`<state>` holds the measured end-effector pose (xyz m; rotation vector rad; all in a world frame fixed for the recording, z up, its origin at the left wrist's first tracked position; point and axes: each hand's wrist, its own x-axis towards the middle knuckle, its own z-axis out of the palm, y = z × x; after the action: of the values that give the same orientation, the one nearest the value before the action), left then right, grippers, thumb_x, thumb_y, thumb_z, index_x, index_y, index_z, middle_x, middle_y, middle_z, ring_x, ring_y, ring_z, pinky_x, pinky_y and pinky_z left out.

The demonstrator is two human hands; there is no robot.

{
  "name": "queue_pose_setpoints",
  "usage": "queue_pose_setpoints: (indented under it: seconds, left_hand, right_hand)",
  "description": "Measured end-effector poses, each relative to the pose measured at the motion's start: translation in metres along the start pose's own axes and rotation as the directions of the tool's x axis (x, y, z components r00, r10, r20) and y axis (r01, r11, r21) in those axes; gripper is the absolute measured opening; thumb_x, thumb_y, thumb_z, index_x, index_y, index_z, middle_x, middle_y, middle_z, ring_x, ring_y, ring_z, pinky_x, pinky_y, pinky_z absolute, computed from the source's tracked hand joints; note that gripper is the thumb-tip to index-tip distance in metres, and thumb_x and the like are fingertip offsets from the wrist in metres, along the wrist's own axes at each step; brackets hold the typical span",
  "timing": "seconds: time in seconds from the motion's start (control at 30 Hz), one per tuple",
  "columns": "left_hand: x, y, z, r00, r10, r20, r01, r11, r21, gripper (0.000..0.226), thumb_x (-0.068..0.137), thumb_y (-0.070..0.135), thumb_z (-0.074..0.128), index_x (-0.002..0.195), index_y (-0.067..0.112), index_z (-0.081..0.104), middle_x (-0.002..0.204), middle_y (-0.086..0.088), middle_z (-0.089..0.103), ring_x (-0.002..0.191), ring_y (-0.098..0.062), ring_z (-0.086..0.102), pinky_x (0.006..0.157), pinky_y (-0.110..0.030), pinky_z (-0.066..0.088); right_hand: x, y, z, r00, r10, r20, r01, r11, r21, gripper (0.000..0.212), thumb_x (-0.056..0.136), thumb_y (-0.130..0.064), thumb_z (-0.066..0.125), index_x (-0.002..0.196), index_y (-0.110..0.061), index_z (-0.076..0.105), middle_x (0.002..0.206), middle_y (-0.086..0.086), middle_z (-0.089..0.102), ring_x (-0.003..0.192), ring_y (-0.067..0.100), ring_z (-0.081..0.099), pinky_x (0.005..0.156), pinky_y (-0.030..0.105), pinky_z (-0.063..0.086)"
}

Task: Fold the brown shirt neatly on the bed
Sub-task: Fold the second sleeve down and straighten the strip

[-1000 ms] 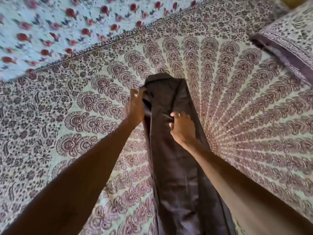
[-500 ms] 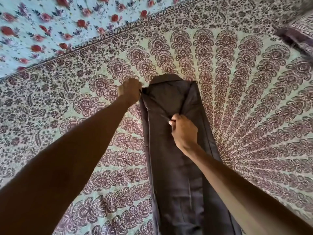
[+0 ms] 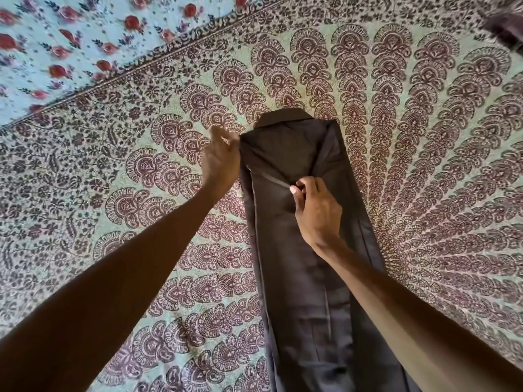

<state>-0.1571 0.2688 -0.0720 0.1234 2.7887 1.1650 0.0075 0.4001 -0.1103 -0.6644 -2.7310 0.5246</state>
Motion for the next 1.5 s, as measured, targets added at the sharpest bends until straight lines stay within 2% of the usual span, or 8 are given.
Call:
queue_pose_setpoints:
  seconds: [0.17,0.47,0.63,0.83,1.03,1.2,1.4,1.5]
  left_hand:
    - [-0.024,0.004,0.006,0.983,0.067,0.171,-0.065,0.998,-0.02,0.046,0.087,0.012,0.061,0.127,0.009,0.039,0.079,-0.004,0.056,0.059,-0.013,0.052,0.057,-0.015,0.042]
    - [0.009,-0.006,0.006,0.955,-0.063,0.29,0.057,0.998,0.028,0.036,0.097,0.028,0.048,0.131,0.018,0.041,0.102,-0.013,0.064,0.089,-0.031,0.062,0.074,-0.035,0.05]
    - [0.021,-0.013,-0.002,0.956,0.074,0.284,-0.104,0.99,0.094,0.037,0.088,0.004,0.053,0.121,0.019,0.048,0.077,-0.012,0.063,0.068,-0.026,0.062,0.058,-0.037,0.055]
    - [0.021,-0.012,0.006,0.986,-0.109,0.125,0.106,0.994,0.031,0.023,0.089,0.005,0.052,0.111,0.012,0.056,0.081,0.002,0.054,0.067,-0.011,0.052,0.052,-0.024,0.041]
    - [-0.013,-0.01,0.003,0.987,0.147,-0.067,-0.139,0.984,0.107,0.02,0.095,0.015,0.049,0.111,0.003,0.051,0.102,-0.012,0.051,0.078,-0.019,0.049,0.053,-0.021,0.038]
    - [-0.079,-0.025,0.002,0.903,0.412,0.121,-0.429,0.85,0.306,0.013,0.093,0.021,0.053,0.105,0.016,0.055,0.107,-0.009,0.049,0.09,-0.021,0.051,0.075,-0.034,0.046]
    - [-0.194,-0.04,0.011,0.923,0.336,0.186,-0.383,0.839,0.386,0.026,0.093,0.027,0.055,0.117,0.019,0.055,0.125,-0.004,0.049,0.105,-0.021,0.047,0.092,-0.036,0.034]
    - [-0.231,-0.058,0.013,0.917,0.266,0.298,-0.382,0.801,0.46,0.043,0.096,0.035,0.048,0.136,0.018,0.047,0.146,-0.005,0.038,0.132,-0.026,0.038,0.107,-0.043,0.032]
  right_hand:
    - [0.001,0.003,0.002,0.997,-0.067,0.037,0.067,0.998,-0.007,0.015,0.093,-0.032,0.056,0.089,-0.018,0.058,0.085,0.003,0.057,0.077,0.025,0.059,0.054,0.036,0.045]
    - [0.017,-0.012,0.007,1.0,-0.01,-0.007,0.009,0.997,-0.077,0.021,0.097,-0.032,0.05,0.088,-0.015,0.058,0.079,0.002,0.062,0.066,0.023,0.062,0.047,0.028,0.03]
    - [0.012,-0.006,0.011,0.996,-0.084,0.018,0.086,0.974,-0.211,0.027,0.097,-0.037,0.049,0.083,-0.017,0.058,0.057,0.0,0.06,0.046,0.022,0.059,0.043,0.023,0.025]
    - [0.014,0.002,0.012,0.998,-0.057,-0.009,0.052,0.952,-0.3,0.026,0.096,-0.039,0.051,0.082,-0.018,0.06,0.047,-0.001,0.058,0.036,0.02,0.055,0.042,0.02,0.021]
    - [0.0,0.004,0.002,0.996,-0.071,-0.047,0.066,0.992,-0.112,0.024,0.101,-0.034,0.044,0.095,-0.016,0.058,0.077,0.0,0.066,0.065,0.023,0.062,0.051,0.032,0.04]
    - [-0.017,0.016,-0.001,0.995,-0.086,0.053,0.094,0.98,-0.176,0.029,0.101,-0.037,0.04,0.113,-0.017,0.057,0.099,0.005,0.064,0.086,0.025,0.059,0.071,0.038,0.045]
    - [-0.052,0.019,-0.034,0.988,-0.116,0.106,0.129,0.983,-0.127,0.046,0.097,-0.044,0.043,0.136,-0.02,0.047,0.139,0.007,0.045,0.124,0.029,0.043,0.099,0.044,0.034]
    - [-0.103,0.023,-0.046,0.908,-0.221,0.357,0.294,0.941,-0.166,0.062,0.097,-0.053,0.036,0.149,-0.02,0.031,0.158,0.008,0.024,0.143,0.031,0.024,0.113,0.051,0.022]
